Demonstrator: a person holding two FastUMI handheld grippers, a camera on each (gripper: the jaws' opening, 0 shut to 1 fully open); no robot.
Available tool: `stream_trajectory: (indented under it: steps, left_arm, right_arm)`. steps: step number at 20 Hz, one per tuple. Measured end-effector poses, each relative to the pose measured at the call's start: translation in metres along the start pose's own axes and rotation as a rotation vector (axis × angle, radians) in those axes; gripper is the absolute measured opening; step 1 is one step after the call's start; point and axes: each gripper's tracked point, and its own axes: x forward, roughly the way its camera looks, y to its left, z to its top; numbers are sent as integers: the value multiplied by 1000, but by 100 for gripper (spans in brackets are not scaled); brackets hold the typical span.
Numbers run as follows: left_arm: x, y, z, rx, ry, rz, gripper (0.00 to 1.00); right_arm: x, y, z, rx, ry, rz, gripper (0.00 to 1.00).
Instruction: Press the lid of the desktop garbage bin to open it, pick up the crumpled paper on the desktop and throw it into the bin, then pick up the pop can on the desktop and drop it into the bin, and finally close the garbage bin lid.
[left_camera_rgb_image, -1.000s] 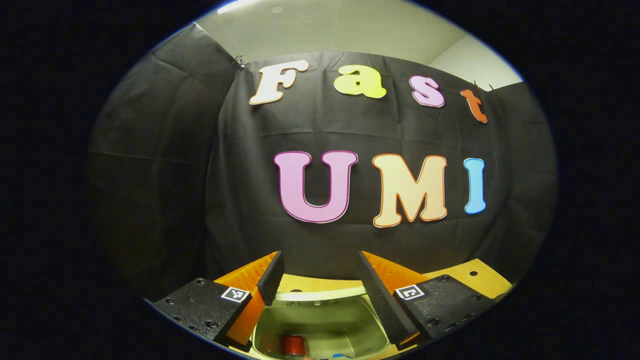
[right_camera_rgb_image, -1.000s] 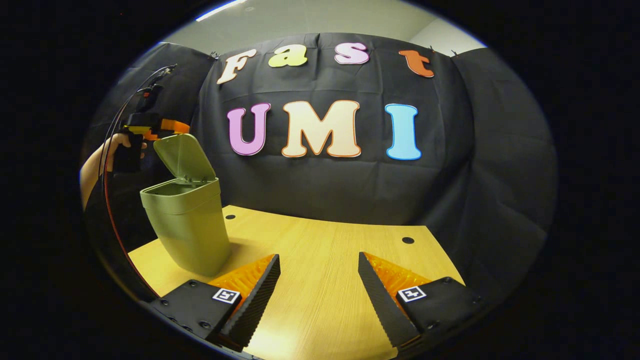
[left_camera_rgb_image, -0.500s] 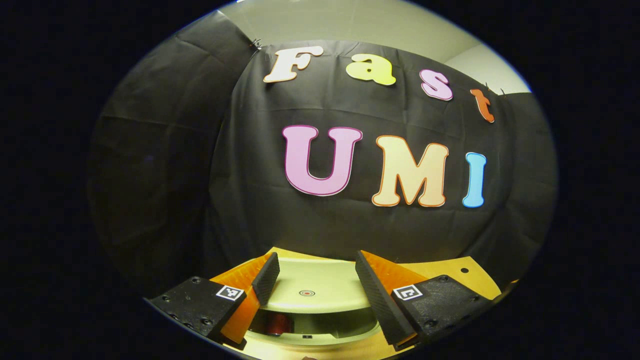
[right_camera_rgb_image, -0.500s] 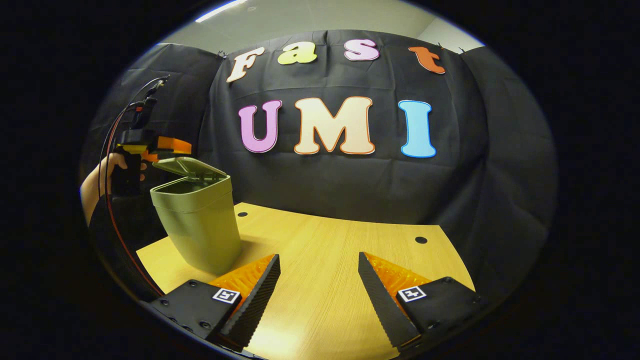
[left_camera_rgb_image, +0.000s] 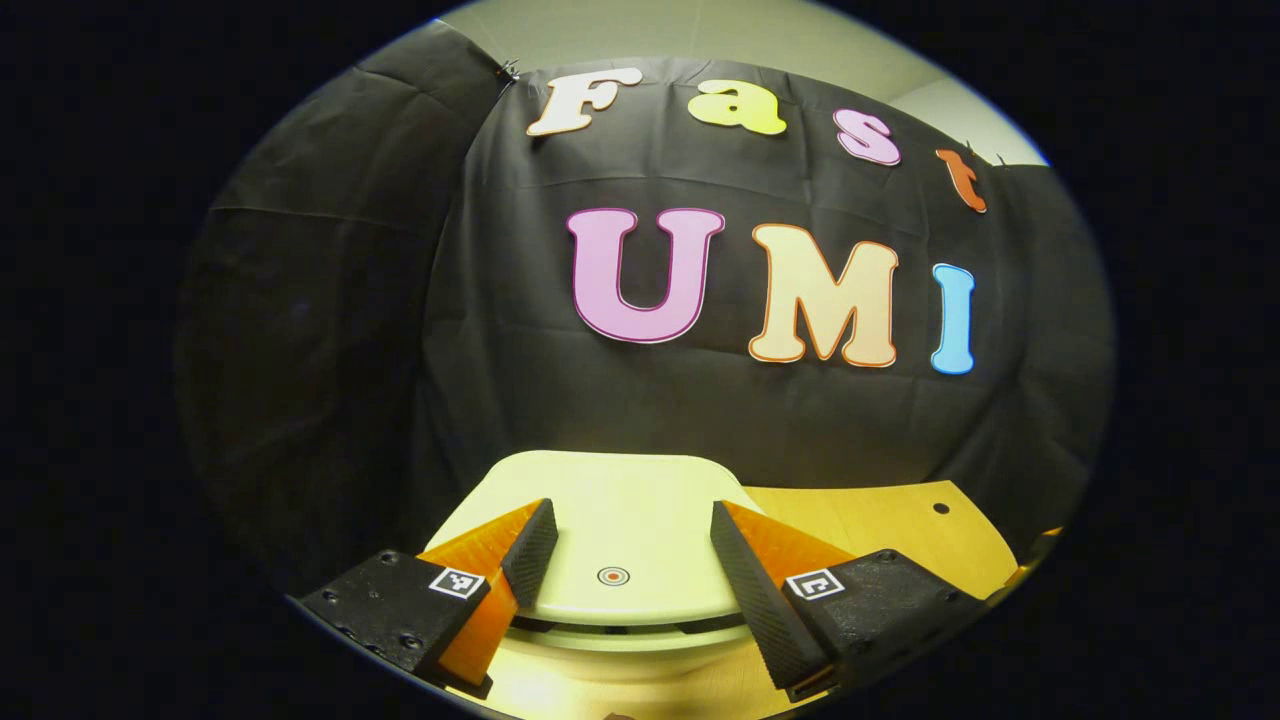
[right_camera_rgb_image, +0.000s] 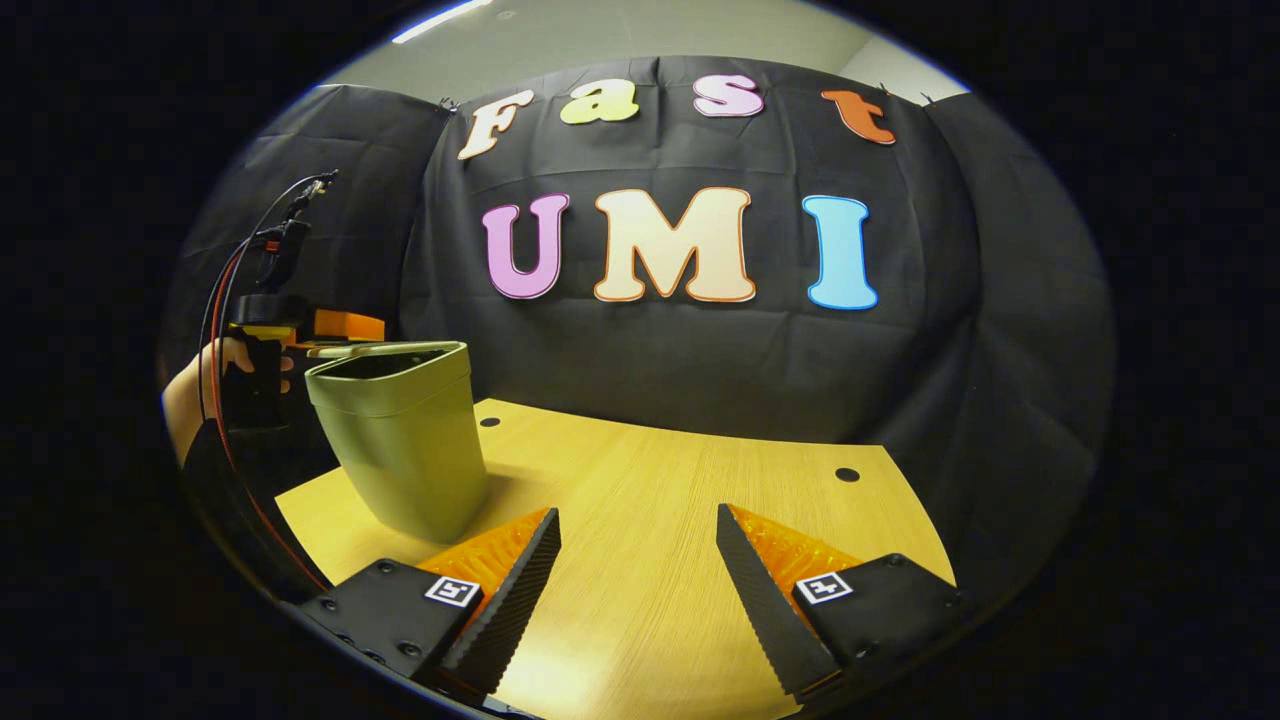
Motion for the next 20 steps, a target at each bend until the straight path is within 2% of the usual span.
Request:
stream_trajectory:
  steps: [2,3,4,5,7,8,10,11,12,13,15,17,18,19,20]
  left_arm:
    - [-3,-2,-9,7,14,-1,90]
    - [-3,-2,-13,12,23,-1,93]
    - [-4,-3,-18,25,39,1,90]
    - [-5,-4,-17,47,23,3,93]
    - [-6,-4,-21,84,34,7,93]
    - [-7,-4,-19,86,22,10,91]
    - [-8,-3,-22,66,26,17,94]
    - [-7,-5,-22,77,20,15,91]
    - [-9,-6,-31,135,23,8,95]
    - [-9,-5,-22,110,-31,8,95]
    - [-6,-6,-25,86,-22,2,95]
    - [-10,-5,-23,61,-15,4,95]
    - [-15,-15,-21,56,-49,-20,92]
    - [-19,-28,-7,52,-114,-35,94]
    - [-21,-42,0,57,-151,-60,92]
  right_arm:
    - [1,2,-2,3,7,5,98]
    - [1,3,-3,5,8,8,98]
    - [2,4,-5,7,9,13,98]
    - [2,6,-5,6,11,18,98]
    - [5,8,-7,6,18,28,100]
    - [6,8,-9,8,21,33,100]
    - [9,10,-11,14,27,39,99]
    - [10,10,-12,15,28,43,99]
    - [11,10,-13,14,29,46,100]
    - [11,12,-10,16,21,55,99]
    - [10,14,-5,19,10,69,99]
    - [9,9,11,23,-16,63,98]
    - [4,2,31,41,-60,51,99]
    - [0,-6,50,56,-107,38,98]
    - [-5,-16,66,70,-145,17,98]
